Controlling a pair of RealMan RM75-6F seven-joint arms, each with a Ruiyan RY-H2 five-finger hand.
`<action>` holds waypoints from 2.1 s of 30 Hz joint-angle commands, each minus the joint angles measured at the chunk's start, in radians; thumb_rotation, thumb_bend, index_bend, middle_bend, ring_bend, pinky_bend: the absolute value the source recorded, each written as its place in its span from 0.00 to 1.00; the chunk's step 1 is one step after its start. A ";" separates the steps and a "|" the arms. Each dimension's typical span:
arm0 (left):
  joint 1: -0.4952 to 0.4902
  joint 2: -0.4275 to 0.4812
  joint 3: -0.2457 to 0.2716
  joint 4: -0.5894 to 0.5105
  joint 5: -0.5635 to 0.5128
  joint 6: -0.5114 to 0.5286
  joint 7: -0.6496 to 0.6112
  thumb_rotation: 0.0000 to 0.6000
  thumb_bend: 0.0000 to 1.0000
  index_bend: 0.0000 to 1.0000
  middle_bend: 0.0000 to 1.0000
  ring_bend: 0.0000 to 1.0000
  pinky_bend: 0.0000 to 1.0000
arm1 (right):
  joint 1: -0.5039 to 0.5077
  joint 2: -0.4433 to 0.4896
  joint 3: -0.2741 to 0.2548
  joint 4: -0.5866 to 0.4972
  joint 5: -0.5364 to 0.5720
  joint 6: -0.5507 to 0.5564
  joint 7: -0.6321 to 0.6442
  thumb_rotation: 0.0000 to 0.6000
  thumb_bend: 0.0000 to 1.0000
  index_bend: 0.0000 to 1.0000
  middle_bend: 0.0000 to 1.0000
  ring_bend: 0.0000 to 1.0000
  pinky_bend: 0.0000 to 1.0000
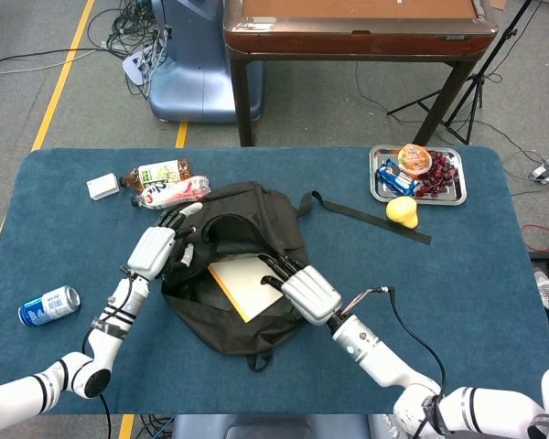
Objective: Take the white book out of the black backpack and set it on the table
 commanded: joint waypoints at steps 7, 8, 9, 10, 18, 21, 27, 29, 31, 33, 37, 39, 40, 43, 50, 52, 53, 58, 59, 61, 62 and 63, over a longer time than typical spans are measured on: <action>-0.002 -0.040 0.012 0.071 0.009 0.004 -0.005 1.00 0.61 0.54 0.11 0.09 0.02 | 0.052 -0.086 -0.012 0.122 0.047 -0.017 -0.037 1.00 0.19 0.28 0.00 0.04 0.24; -0.002 -0.044 0.012 0.078 0.010 0.006 -0.004 1.00 0.61 0.54 0.11 0.09 0.02 | 0.057 -0.096 -0.016 0.135 0.048 -0.018 -0.039 1.00 0.19 0.28 0.00 0.04 0.24; -0.001 -0.047 0.013 0.082 0.010 0.007 -0.005 1.00 0.61 0.54 0.11 0.09 0.02 | 0.061 -0.103 -0.019 0.143 0.049 -0.019 -0.040 1.00 0.19 0.28 0.00 0.04 0.24; -0.001 -0.050 0.013 0.087 0.010 0.007 -0.006 1.00 0.61 0.54 0.11 0.09 0.02 | 0.066 -0.113 -0.023 0.154 0.048 -0.021 -0.043 1.00 0.19 0.28 0.00 0.04 0.24; 0.005 -0.059 0.013 0.101 0.016 0.024 -0.009 1.00 0.61 0.53 0.11 0.09 0.02 | 0.068 -0.154 -0.068 0.182 0.033 -0.002 -0.052 1.00 0.19 0.28 0.00 0.04 0.23; 0.010 -0.059 0.012 0.100 0.025 0.042 -0.020 1.00 0.61 0.53 0.11 0.09 0.02 | 0.056 -0.160 -0.085 0.180 0.035 0.009 -0.040 1.00 0.19 0.28 0.00 0.04 0.23; 0.010 -0.061 0.012 0.101 0.030 0.046 -0.018 1.00 0.61 0.53 0.11 0.09 0.02 | 0.066 -0.191 -0.082 0.223 0.052 0.005 -0.042 1.00 0.19 0.28 0.00 0.04 0.23; 0.009 -0.063 0.012 0.103 0.031 0.047 -0.017 1.00 0.61 0.53 0.11 0.09 0.02 | 0.074 -0.204 -0.075 0.243 0.058 0.001 -0.043 1.00 0.19 0.28 0.00 0.04 0.23; 0.008 -0.067 0.011 0.106 0.032 0.048 -0.016 1.00 0.61 0.53 0.11 0.09 0.02 | 0.081 -0.217 -0.067 0.263 0.066 -0.003 -0.044 1.00 0.19 0.28 0.00 0.04 0.23; 0.007 -0.070 0.011 0.109 0.033 0.049 -0.016 1.00 0.61 0.53 0.11 0.09 0.02 | 0.088 -0.229 -0.060 0.281 0.072 -0.005 -0.042 1.00 0.19 0.28 0.00 0.04 0.23; 0.006 -0.073 0.010 0.114 0.034 0.049 -0.017 1.00 0.61 0.53 0.11 0.09 0.02 | 0.101 -0.249 -0.056 0.317 0.080 -0.013 -0.045 1.00 0.19 0.28 0.00 0.04 0.23; 0.007 -0.074 0.009 0.115 0.033 0.050 -0.018 1.00 0.61 0.53 0.11 0.09 0.02 | 0.105 -0.256 -0.057 0.331 0.082 -0.017 -0.048 1.00 0.19 0.28 0.00 0.04 0.23; 0.007 -0.073 0.009 0.115 0.033 0.050 -0.019 1.00 0.61 0.53 0.11 0.09 0.02 | 0.108 -0.260 -0.058 0.339 0.083 -0.018 -0.048 1.00 0.19 0.28 0.00 0.04 0.23; 0.008 -0.071 0.010 0.115 0.034 0.051 -0.020 1.00 0.61 0.53 0.11 0.09 0.02 | 0.110 -0.264 -0.063 0.353 0.083 -0.020 -0.049 1.00 0.19 0.28 0.00 0.04 0.23; 0.010 -0.072 0.011 0.118 0.032 0.048 -0.025 1.00 0.61 0.53 0.11 0.09 0.02 | 0.122 -0.285 -0.065 0.402 0.090 -0.031 -0.056 1.00 0.19 0.28 0.00 0.04 0.23; 0.010 -0.074 0.011 0.120 0.033 0.049 -0.026 1.00 0.61 0.53 0.11 0.09 0.02 | 0.129 -0.297 -0.062 0.423 0.092 -0.035 -0.057 1.00 0.19 0.28 0.00 0.04 0.23; 0.010 -0.073 0.011 0.120 0.032 0.048 -0.028 1.00 0.61 0.53 0.11 0.09 0.02 | 0.132 -0.304 -0.060 0.434 0.095 -0.038 -0.059 1.00 0.19 0.28 0.00 0.04 0.23; 0.012 -0.072 0.010 0.123 0.032 0.049 -0.032 1.00 0.61 0.53 0.11 0.09 0.02 | 0.148 -0.332 -0.053 0.478 0.094 -0.044 -0.055 1.00 0.19 0.28 0.00 0.04 0.23; 0.013 -0.072 0.010 0.123 0.032 0.050 -0.032 1.00 0.61 0.53 0.11 0.09 0.02 | 0.150 -0.336 -0.052 0.485 0.093 -0.044 -0.053 1.00 0.19 0.28 0.00 0.04 0.23; 0.014 -0.071 0.010 0.123 0.033 0.051 -0.033 1.00 0.61 0.53 0.11 0.09 0.02 | 0.156 -0.346 -0.050 0.499 0.089 -0.043 -0.048 1.00 0.19 0.28 0.00 0.04 0.23; 0.014 -0.070 0.010 0.123 0.032 0.051 -0.033 1.00 0.61 0.53 0.11 0.09 0.02 | 0.158 -0.351 -0.049 0.505 0.086 -0.041 -0.044 1.00 0.19 0.28 0.00 0.04 0.23; 0.015 -0.069 0.010 0.122 0.033 0.052 -0.033 1.00 0.61 0.53 0.11 0.09 0.02 | 0.160 -0.355 -0.048 0.511 0.083 -0.040 -0.041 1.00 0.19 0.28 0.00 0.04 0.23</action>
